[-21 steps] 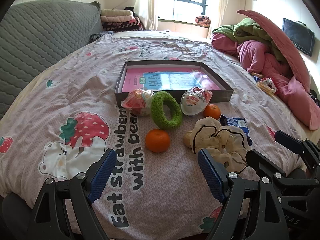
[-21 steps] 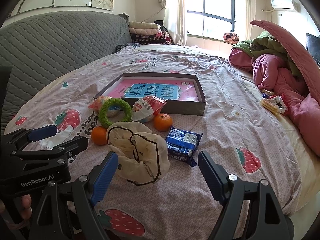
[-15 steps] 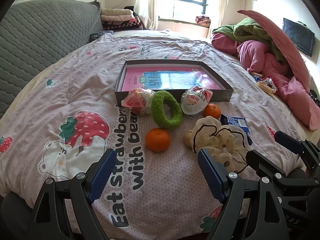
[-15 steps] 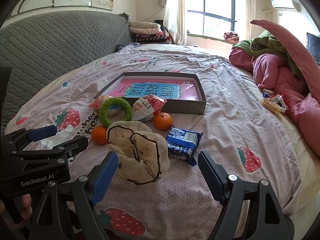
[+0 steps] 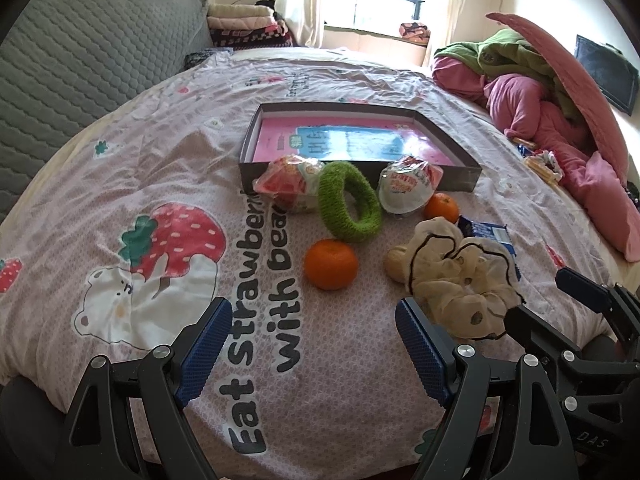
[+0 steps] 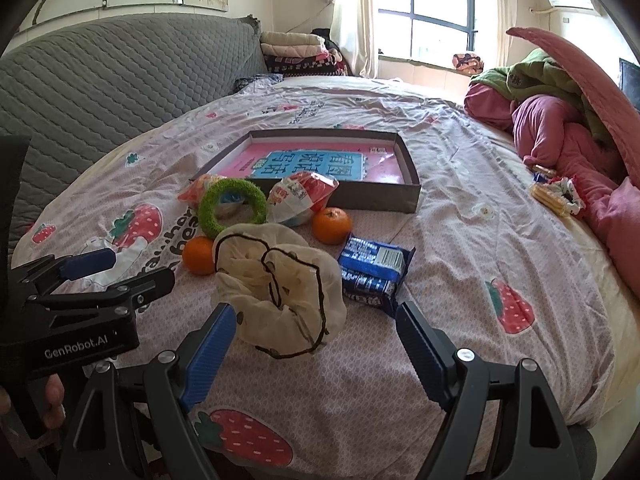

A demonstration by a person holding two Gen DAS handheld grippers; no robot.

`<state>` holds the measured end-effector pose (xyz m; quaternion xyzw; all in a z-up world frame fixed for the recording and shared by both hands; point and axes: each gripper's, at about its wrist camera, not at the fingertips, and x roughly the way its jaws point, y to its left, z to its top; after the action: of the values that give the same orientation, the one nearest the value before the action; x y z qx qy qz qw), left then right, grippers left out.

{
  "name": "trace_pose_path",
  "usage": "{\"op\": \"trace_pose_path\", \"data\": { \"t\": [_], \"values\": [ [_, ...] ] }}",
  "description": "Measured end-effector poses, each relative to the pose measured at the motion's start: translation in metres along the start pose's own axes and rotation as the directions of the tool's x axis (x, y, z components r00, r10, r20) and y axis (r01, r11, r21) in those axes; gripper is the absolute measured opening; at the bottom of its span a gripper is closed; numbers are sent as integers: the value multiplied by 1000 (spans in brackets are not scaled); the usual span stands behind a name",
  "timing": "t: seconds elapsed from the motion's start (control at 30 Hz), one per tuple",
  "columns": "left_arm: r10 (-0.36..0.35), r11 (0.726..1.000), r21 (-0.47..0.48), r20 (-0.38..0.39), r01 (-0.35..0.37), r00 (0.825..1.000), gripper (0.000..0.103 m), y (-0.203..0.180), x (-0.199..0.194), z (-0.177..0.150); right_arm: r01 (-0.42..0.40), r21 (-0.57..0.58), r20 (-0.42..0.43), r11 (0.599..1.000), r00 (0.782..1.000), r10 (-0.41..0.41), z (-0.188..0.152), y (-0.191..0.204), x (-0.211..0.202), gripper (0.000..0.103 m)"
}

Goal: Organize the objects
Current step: 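Close right gripper on the cream mesh pouch while left gripper approaches a mandarin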

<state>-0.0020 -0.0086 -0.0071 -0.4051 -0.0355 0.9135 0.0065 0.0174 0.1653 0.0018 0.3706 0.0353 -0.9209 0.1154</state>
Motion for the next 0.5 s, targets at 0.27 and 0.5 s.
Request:
{"op": "trace_pose_path", "data": {
  "t": [0.27,0.5],
  "values": [
    [6,1000,-21,-29,-7,1000,84,10,6,-5,-30,-2,-19,1000,999,30,-5,1,2,81],
    [2,1000,-21,-26,-2,1000,85,13,13,-4,-24,-55,-21,998,999,23,-8,15,11,81]
  ]
}}
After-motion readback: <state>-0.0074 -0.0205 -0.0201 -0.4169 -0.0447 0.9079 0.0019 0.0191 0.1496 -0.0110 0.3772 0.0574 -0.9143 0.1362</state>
